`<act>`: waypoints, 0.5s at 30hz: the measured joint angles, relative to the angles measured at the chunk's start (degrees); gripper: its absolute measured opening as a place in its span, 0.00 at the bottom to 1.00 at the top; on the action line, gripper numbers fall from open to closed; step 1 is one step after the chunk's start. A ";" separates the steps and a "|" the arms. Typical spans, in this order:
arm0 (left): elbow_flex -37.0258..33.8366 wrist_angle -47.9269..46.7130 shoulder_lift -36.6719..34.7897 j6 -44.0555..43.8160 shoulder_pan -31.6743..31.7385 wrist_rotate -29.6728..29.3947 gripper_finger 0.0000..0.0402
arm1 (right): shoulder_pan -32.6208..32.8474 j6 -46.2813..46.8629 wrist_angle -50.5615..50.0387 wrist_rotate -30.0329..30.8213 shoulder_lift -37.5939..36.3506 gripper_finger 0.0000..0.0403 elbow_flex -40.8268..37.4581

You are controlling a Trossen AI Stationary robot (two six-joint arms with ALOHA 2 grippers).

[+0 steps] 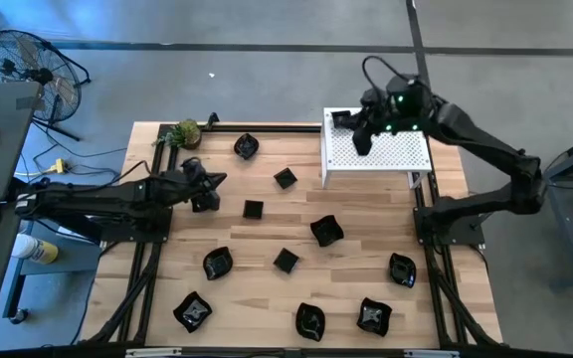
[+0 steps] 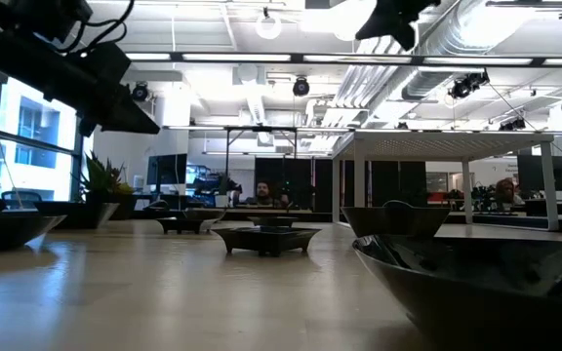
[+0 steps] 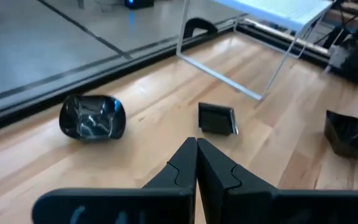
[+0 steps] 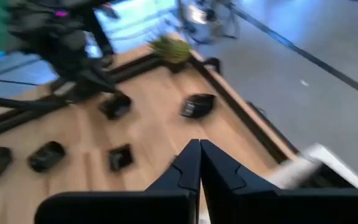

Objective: Pick & Place Mini shaped plates
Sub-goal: Put the distorted square plate on the shelf

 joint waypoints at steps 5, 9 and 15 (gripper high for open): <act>0.02 -0.49 2.39 -2.68 0.00 1.68 0.00 | 4.70 7.61 10.55 -2.73 -2.14 0.00 -10.60; 0.02 -0.41 3.90 -6.98 0.00 3.19 0.00 | 10.08 14.60 13.53 -4.24 -4.33 0.00 -17.10; 0.02 -0.35 4.61 -7.39 0.00 4.61 0.00 | 20.19 22.17 9.12 -2.27 -8.07 0.00 -19.47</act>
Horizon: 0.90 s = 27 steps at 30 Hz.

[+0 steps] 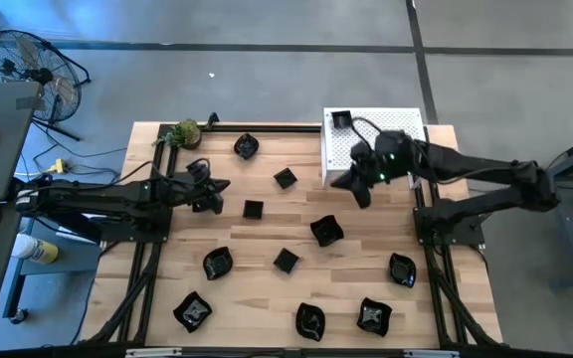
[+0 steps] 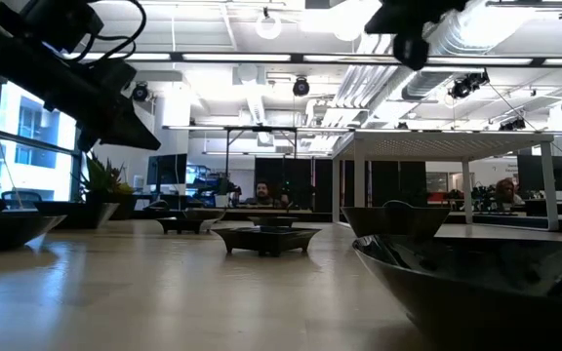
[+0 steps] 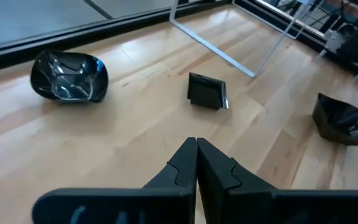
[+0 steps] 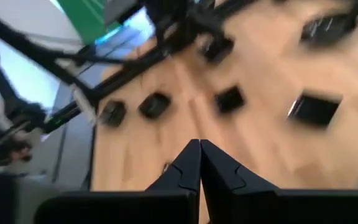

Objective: Pick & Place Mini shaped plates
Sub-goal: Put the distorted square plate on the shelf

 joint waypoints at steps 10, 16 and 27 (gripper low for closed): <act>0.00 0.08 0.00 2.47 0.00 0.55 0.00 | 16.92 31.27 -11.73 16.20 0.85 0.08 -5.78; 0.00 0.08 0.00 2.42 0.00 0.52 0.00 | 18.96 47.15 -3.02 21.51 2.01 0.21 -17.74; 0.00 0.16 0.00 2.38 0.00 -1.03 0.00 | 19.25 48.05 18.05 26.67 1.99 0.25 -34.17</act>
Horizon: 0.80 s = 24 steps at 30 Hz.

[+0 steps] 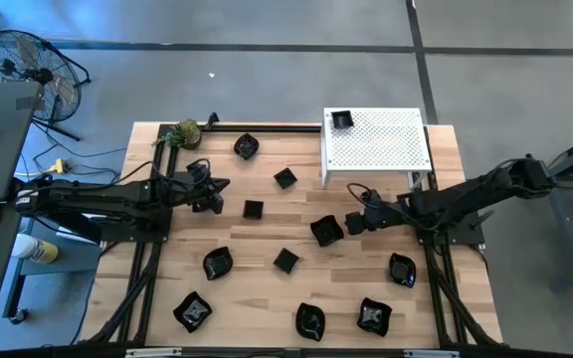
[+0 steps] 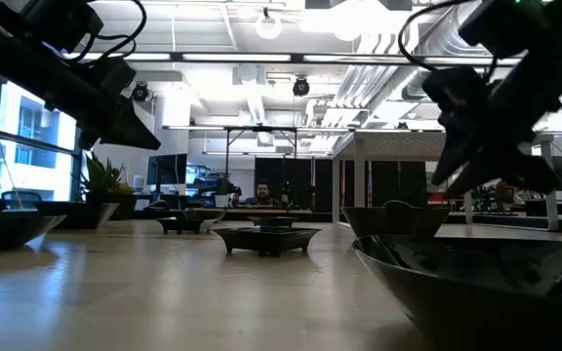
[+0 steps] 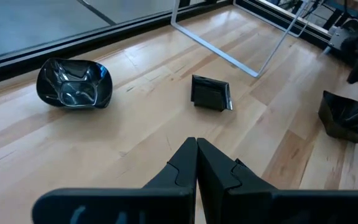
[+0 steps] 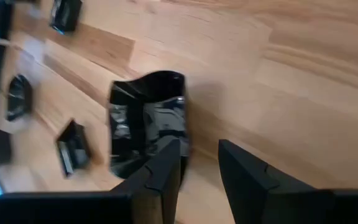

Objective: Pick & Place Mini shaped plates
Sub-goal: Put the distorted square plate on the shelf

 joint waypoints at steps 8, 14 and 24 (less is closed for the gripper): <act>0.00 0.18 0.00 0.00 0.00 -0.14 0.00 | 0.49 -6.93 5.76 -0.39 2.22 0.23 -0.21; 0.00 0.18 0.00 0.02 0.00 -0.14 0.00 | 0.45 -9.12 2.39 -0.62 9.19 0.23 4.99; -0.02 0.16 0.00 0.00 0.00 -0.13 0.00 | 0.77 -8.73 -8.11 0.41 16.83 0.30 11.00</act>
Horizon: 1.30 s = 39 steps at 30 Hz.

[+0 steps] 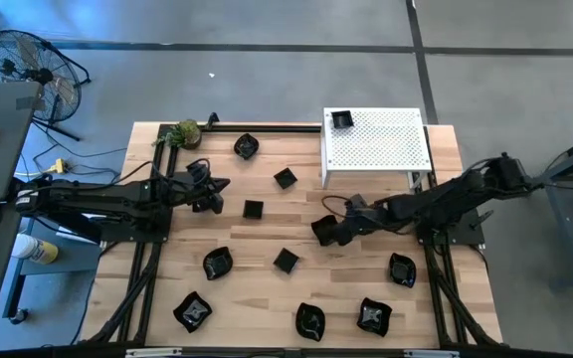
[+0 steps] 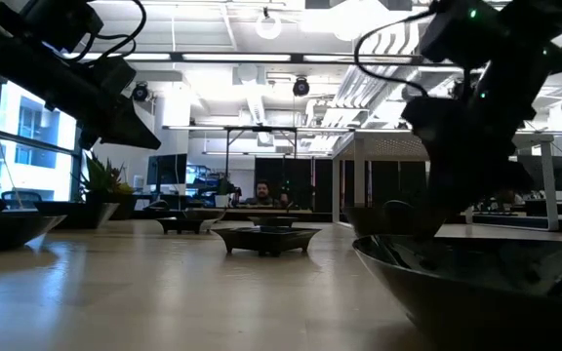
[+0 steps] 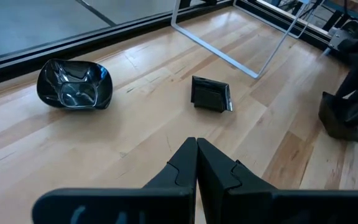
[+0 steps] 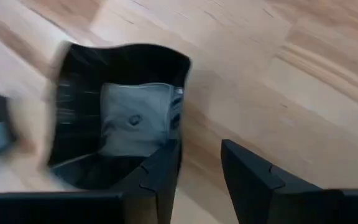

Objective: Pick & Place Mini shaped plates
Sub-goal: Put the distorted square plate on the shelf

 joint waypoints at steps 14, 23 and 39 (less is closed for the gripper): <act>0.00 0.02 0.00 -0.89 0.00 0.20 0.00 | 0.00 -1.36 4.06 -3.13 1.96 0.04 0.31; 0.00 -0.02 0.00 -2.12 0.00 0.74 0.00 | -1.38 -5.06 1.83 -7.21 -4.62 0.02 6.23; 0.00 -0.39 -0.02 -2.95 0.00 2.14 0.00 | -34.69 -47.95 -50.36 -12.88 -10.57 0.01 48.36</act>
